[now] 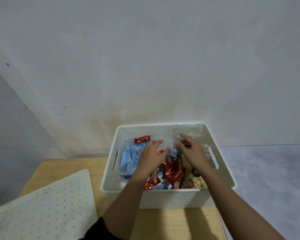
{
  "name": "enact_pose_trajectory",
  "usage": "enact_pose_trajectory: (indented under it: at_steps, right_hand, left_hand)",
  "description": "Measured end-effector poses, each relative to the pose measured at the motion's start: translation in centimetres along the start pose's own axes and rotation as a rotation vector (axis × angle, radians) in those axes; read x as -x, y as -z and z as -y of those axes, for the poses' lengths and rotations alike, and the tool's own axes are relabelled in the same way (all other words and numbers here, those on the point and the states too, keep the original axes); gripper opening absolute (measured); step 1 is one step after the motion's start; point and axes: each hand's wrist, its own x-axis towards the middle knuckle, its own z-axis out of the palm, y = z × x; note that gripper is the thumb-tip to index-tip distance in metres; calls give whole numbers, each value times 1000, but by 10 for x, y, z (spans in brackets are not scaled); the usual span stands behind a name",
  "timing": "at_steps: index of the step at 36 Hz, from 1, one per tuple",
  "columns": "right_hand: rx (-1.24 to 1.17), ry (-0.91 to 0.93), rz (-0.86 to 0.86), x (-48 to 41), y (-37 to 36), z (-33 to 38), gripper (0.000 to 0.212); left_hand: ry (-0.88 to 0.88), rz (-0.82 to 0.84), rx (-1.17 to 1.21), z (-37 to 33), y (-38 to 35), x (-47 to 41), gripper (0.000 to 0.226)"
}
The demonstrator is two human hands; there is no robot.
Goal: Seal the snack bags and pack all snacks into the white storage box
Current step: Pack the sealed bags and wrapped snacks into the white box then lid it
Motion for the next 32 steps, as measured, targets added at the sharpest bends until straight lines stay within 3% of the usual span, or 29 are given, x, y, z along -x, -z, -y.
enact_pose_trajectory:
  at_steps: [6,10,19,32]
  right_hand:
    - [11,27,48,-3,13,6,39]
    - [16,46,91,-2,27,13,39]
    - [63,154,173,0,38,35,37]
    - [185,468,471,39,-104,118,40]
  left_hand:
    - [63,42,-166,-18,0,1,73]
    - [92,-12,-154,-24,-5,0,75]
    - [105,-210,-122,-29,22,20,54]
    - [357,-572,-257,72,166,137,48]
